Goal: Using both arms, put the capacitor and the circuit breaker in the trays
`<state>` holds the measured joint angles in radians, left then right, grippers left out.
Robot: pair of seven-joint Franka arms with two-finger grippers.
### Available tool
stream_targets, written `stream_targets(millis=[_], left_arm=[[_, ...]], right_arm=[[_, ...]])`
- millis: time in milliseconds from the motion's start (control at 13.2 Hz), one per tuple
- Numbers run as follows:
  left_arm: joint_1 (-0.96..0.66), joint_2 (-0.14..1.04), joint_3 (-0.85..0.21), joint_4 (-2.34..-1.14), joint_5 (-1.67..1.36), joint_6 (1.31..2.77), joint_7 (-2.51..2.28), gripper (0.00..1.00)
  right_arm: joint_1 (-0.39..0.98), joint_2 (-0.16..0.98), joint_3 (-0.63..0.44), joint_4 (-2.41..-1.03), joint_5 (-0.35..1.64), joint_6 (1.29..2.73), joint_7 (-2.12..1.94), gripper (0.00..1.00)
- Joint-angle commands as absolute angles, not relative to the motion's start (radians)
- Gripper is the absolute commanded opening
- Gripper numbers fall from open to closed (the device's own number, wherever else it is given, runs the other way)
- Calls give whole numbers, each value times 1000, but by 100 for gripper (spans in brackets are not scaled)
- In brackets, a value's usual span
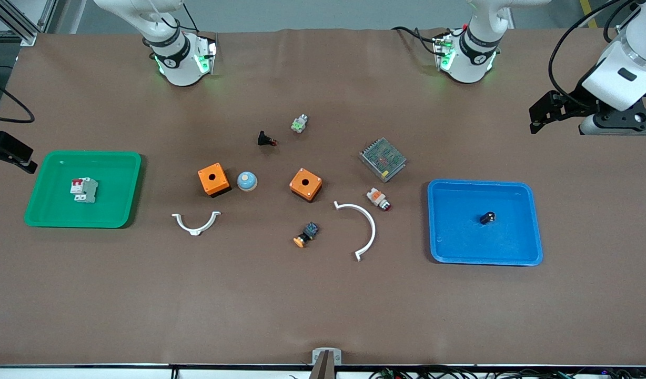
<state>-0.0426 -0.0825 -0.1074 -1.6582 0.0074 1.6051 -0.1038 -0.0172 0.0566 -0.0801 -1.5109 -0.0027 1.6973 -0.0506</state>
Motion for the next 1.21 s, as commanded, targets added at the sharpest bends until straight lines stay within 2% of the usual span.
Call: stream_targets(millis=[0, 1134], left_arm=[[-44, -98, -106, -1664, -8, 1603, -110, 100], [-44, -71, -104, -1614, 8, 1594, -98, 100]], right_arm=[[-23, 69, -89, -1483, 41, 1678, -52, 100], [-20, 67, -87, -1483, 23, 1677, -54, 100]])
